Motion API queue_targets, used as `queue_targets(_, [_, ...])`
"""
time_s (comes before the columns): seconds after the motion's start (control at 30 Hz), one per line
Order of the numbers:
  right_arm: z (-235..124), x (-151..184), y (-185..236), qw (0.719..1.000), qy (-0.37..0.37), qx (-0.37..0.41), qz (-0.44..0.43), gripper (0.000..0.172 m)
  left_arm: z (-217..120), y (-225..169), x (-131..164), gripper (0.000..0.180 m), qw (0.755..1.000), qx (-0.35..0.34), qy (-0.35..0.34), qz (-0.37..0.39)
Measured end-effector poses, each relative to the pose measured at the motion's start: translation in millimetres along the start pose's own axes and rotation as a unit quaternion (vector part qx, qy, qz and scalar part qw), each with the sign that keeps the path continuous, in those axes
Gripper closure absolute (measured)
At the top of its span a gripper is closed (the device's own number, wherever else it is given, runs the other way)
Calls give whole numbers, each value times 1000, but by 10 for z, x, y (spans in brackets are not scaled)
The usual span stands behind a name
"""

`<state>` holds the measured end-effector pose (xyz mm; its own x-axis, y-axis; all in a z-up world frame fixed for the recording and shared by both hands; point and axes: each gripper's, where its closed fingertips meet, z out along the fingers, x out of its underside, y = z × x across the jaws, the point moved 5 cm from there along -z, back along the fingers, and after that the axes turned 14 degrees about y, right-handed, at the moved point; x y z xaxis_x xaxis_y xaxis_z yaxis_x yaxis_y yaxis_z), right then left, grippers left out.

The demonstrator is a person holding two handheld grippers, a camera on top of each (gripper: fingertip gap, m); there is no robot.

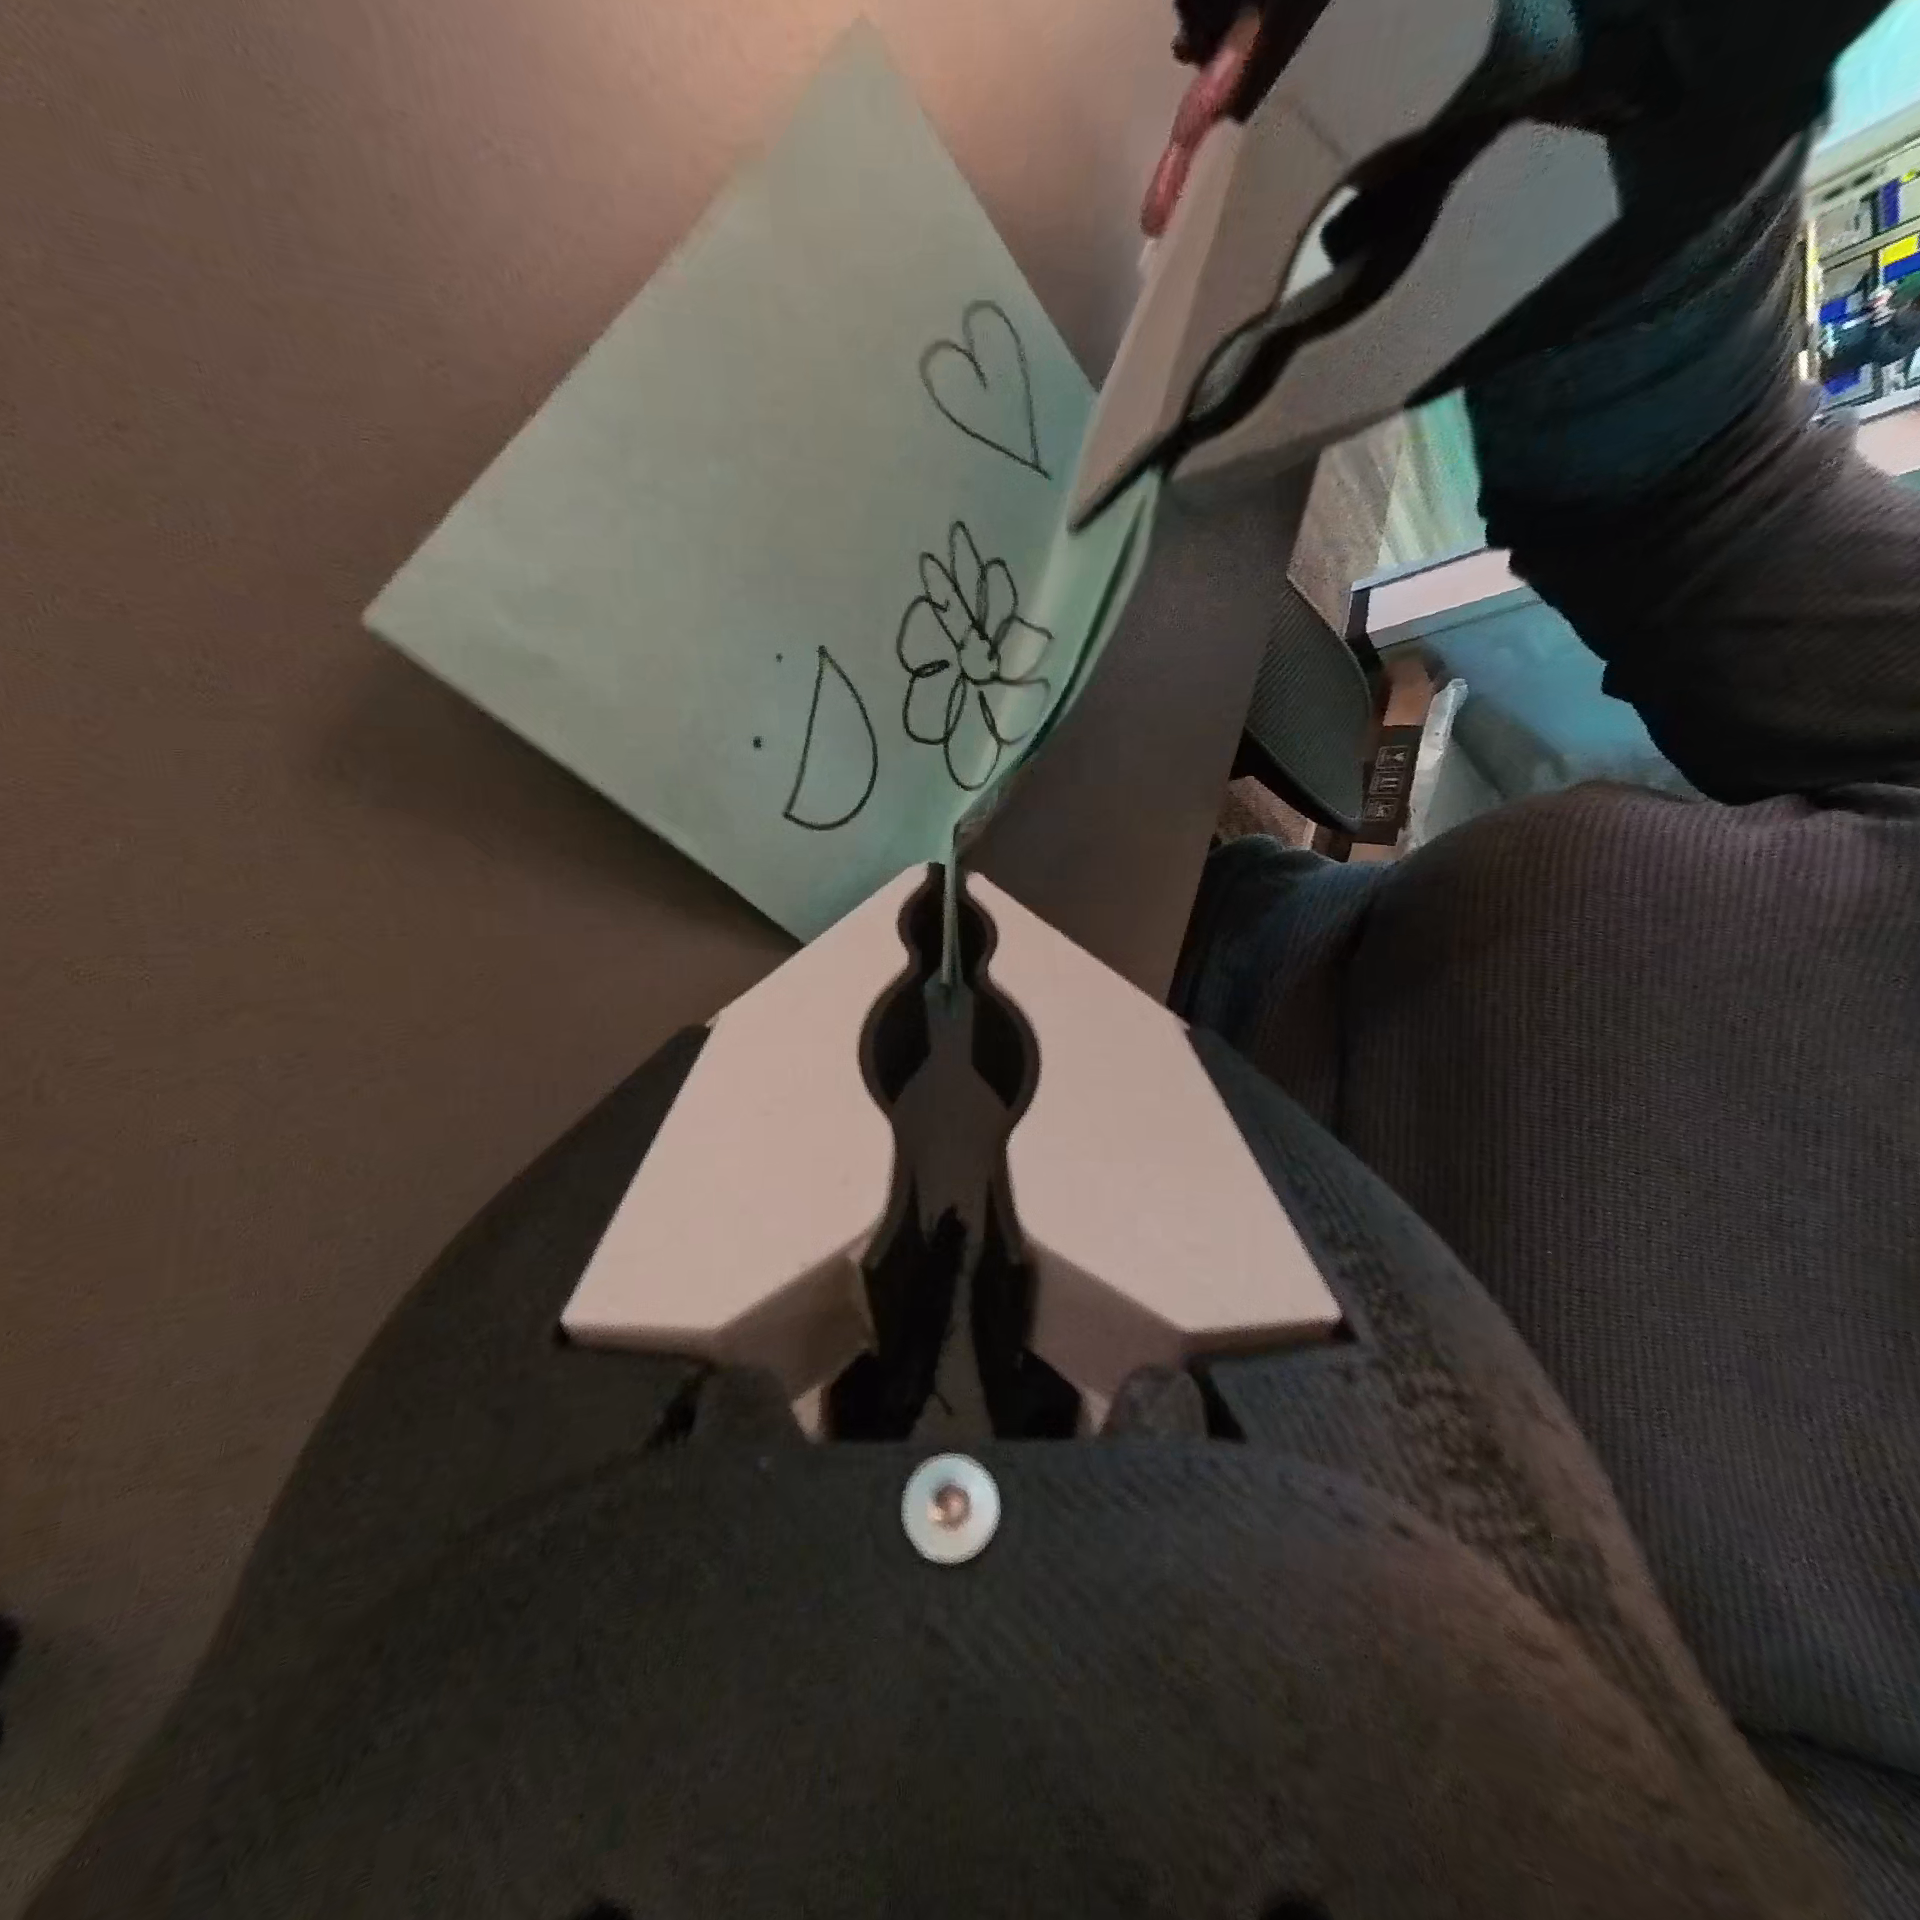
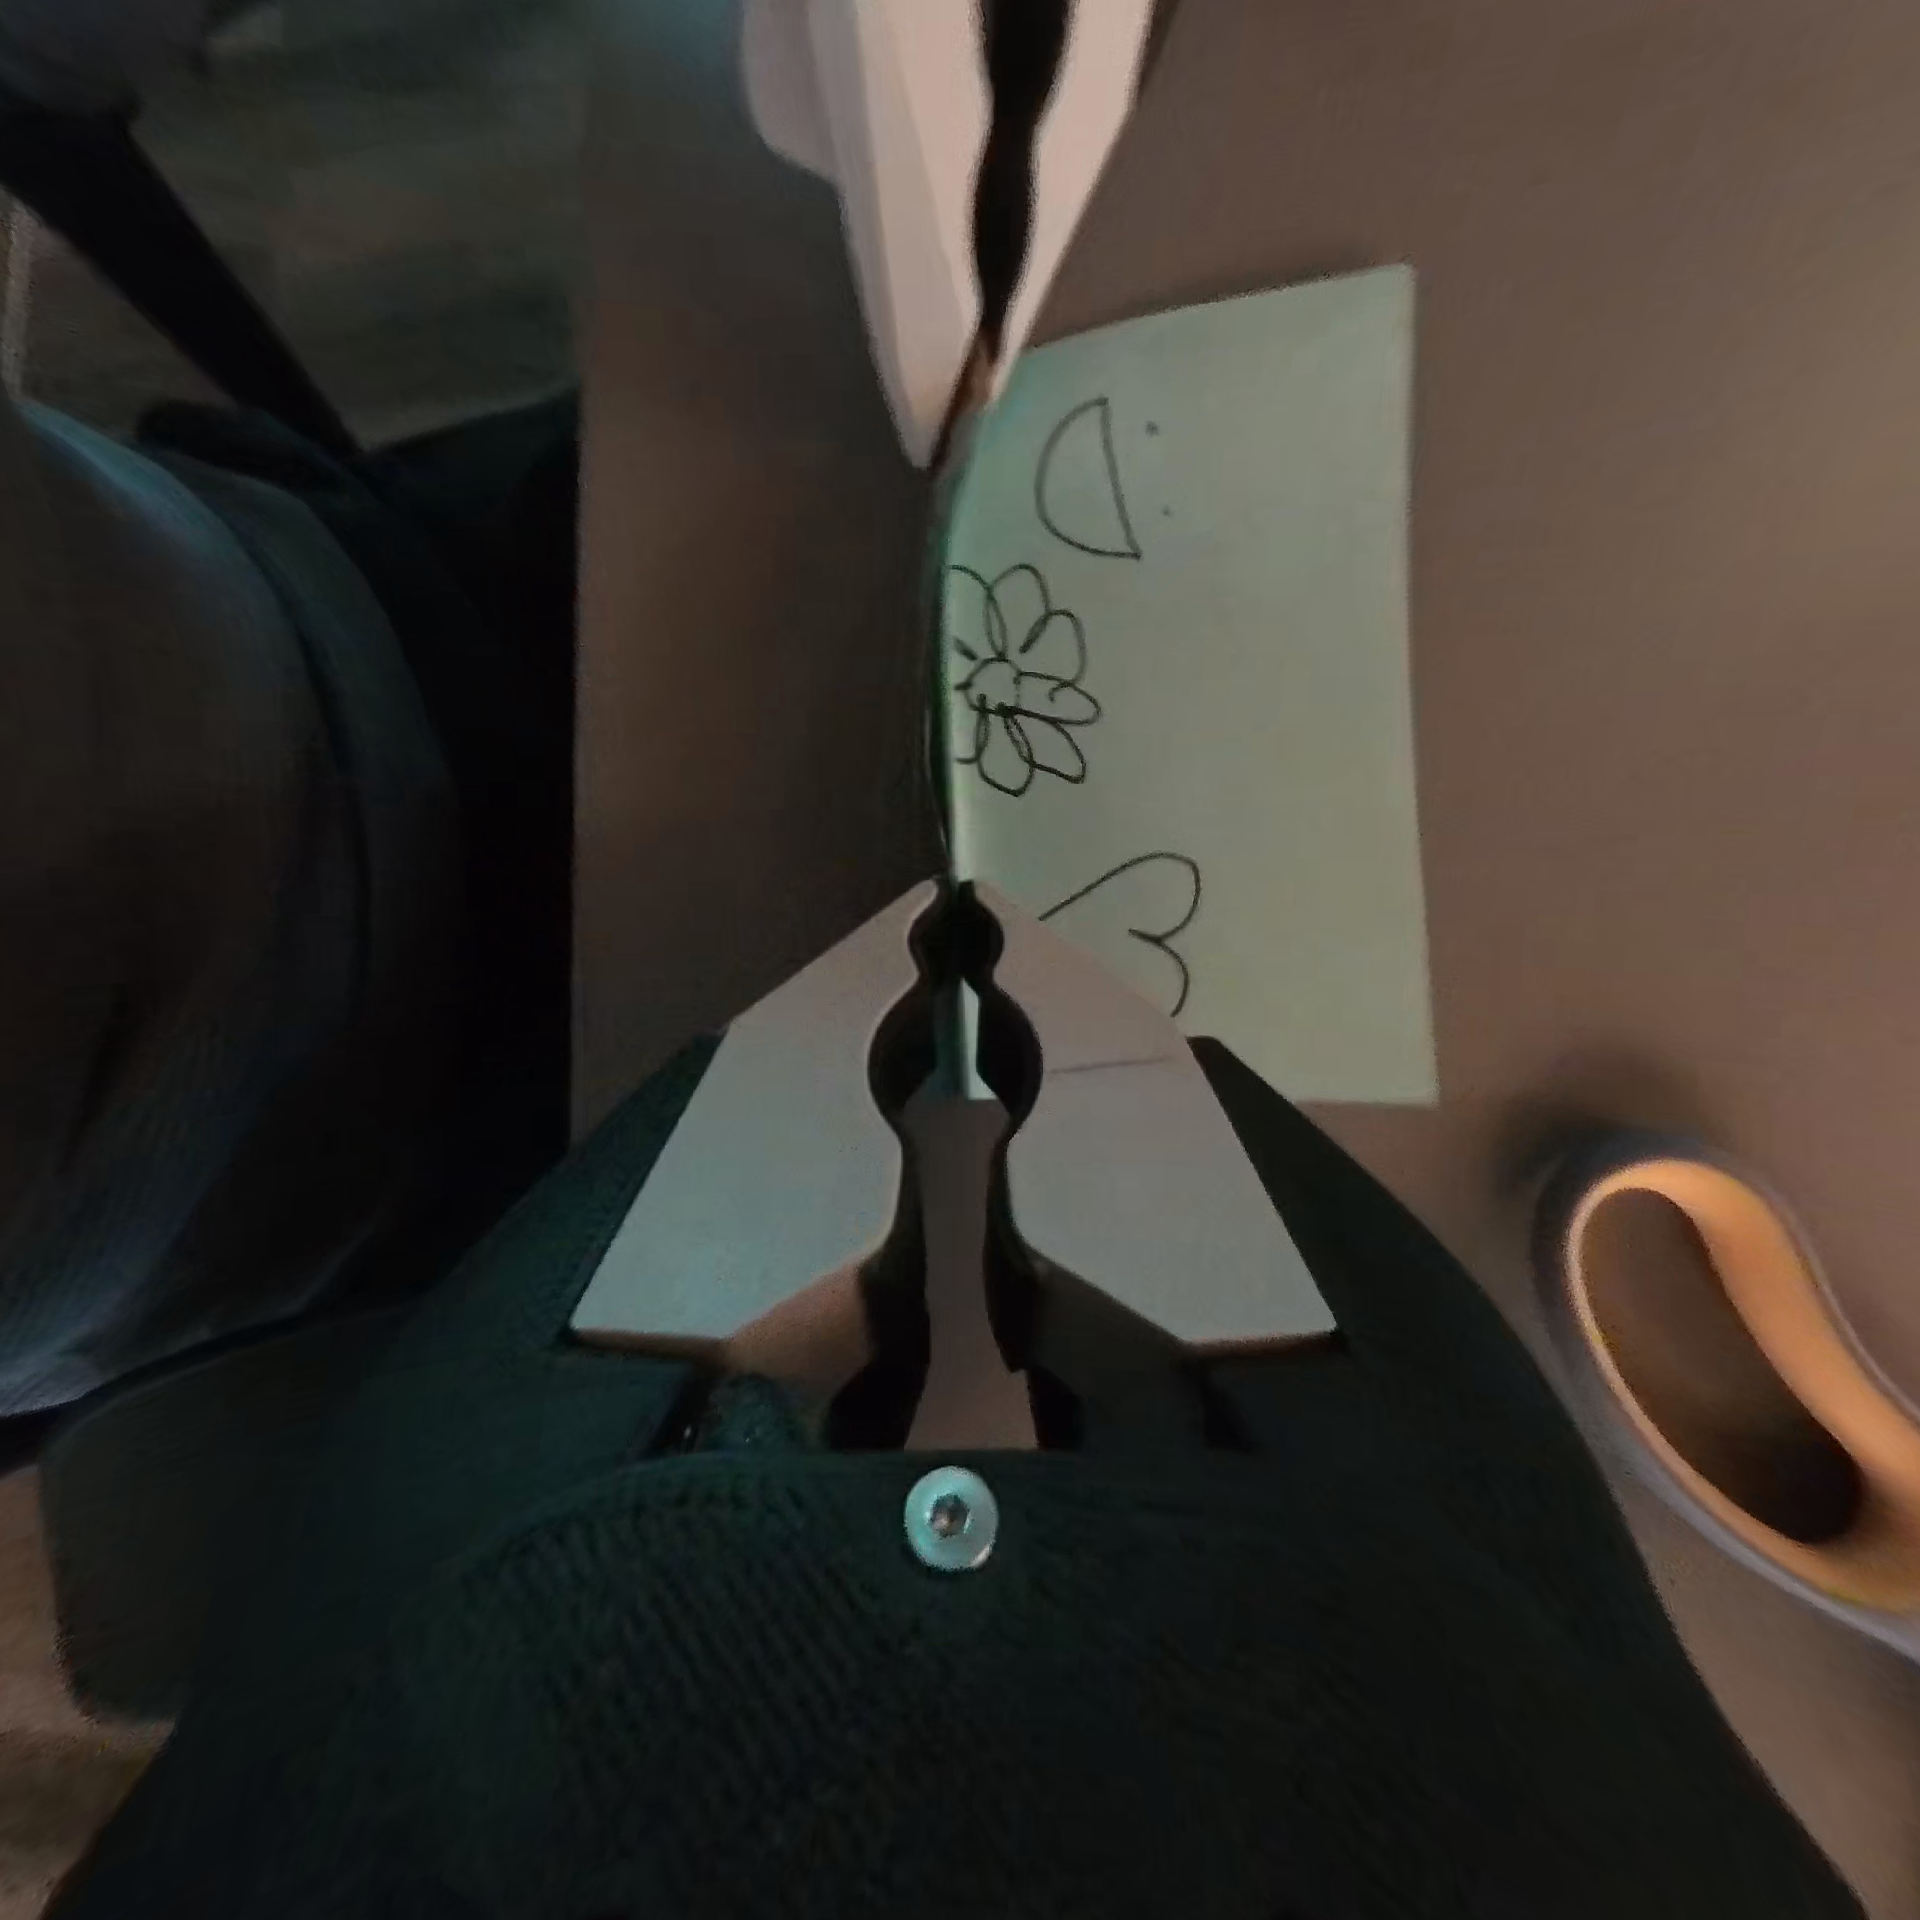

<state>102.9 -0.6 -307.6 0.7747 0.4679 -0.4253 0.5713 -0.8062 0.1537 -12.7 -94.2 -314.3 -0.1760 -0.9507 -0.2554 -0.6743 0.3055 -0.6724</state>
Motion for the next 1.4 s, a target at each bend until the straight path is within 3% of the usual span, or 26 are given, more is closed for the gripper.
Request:
queue_targets(0.3, [18, -13, -267, 973, -15, -143, 183, 172, -136, 153, -64, 180, 995, 19, -79, -64])
queue_targets(0.43, [27, -10, -317, 960, -14, -188, 207, 172, -454, 212, 43, 180, 980, -66, -168, -77])
queue_targets(0.5, [30, -11, -328, 957, -11, -199, 211, 172, -716, 259, 138, 180, 949, -161, -254, -93])
queue_targets(0.6, [35, -15, -347, 949, 0, -221, 226, 172, -769, -199, 14, 180, 922, -180, -341, 40])
queue_targets(0.67, [39, -16, -362, 940, 8, -239, 241, 172, -549, -495, -104, 180, 905, -227, -335, 129])
queue_targets(0.73, [43, -17, -373, 935, 12, -252, 250, 172, -194, -617, -219, 180, 908, -268, -272, 171])
queue_targets(0.87, [47, -11, -381, 929, 11, -264, 260, 172, 222, -365, -391, 180, 911, -343, -179, 142])
queue_targets(1.03, [52, -4, -389, 923, 7, -276, 267, 172, 246, -121, -455, 180, 926, -323, -190, 42])
queue_targets(1.17, [50, -3, -400, 921, 5, -279, 273, 172, 216, -26, -484, 180, 935, -302, -184, 9])
queue_targets(1.27, [-69, 11, -481, 937, -17, -219, 272, 172, 211, -9, -493, 180, 941, -284, -182, 11])
queue_targets(1.4, [-427, -136, -561, 964, -138, -120, 191, 169, 215, -11, -491, 180, 939, -291, -183, 16])
